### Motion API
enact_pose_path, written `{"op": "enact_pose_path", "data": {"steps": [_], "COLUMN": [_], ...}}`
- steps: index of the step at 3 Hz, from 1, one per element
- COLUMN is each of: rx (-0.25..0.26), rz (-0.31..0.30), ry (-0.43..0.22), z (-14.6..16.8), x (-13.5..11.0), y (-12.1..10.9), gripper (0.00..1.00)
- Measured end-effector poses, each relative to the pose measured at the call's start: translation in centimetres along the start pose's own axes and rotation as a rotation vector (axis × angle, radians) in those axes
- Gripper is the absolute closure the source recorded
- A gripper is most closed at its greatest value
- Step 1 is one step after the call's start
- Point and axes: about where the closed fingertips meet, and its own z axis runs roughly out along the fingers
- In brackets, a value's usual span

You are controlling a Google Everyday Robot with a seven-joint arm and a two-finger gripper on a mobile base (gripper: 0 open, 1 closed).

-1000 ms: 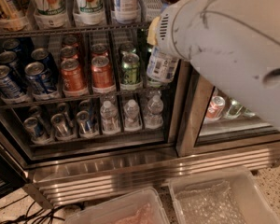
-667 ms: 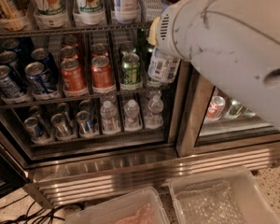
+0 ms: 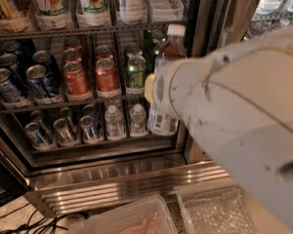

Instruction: Pick blue plastic bottle from top shelf of fridge

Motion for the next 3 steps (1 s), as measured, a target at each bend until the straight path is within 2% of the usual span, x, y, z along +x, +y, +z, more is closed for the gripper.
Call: {"op": "enact_pose_path", "data": {"steps": [1,2,3], "rx": [-0.003,-0.003,-0.022], "rz": [-0.041,-0.041,-0.019], "ry": [0.103,0.103,0.129], "z": [0.6,0.6,0.7], "x": [5.4,5.4,6.8], "y": [-0.2,-0.2,0.1], "gripper": [1.00,1.00,1.00]}}
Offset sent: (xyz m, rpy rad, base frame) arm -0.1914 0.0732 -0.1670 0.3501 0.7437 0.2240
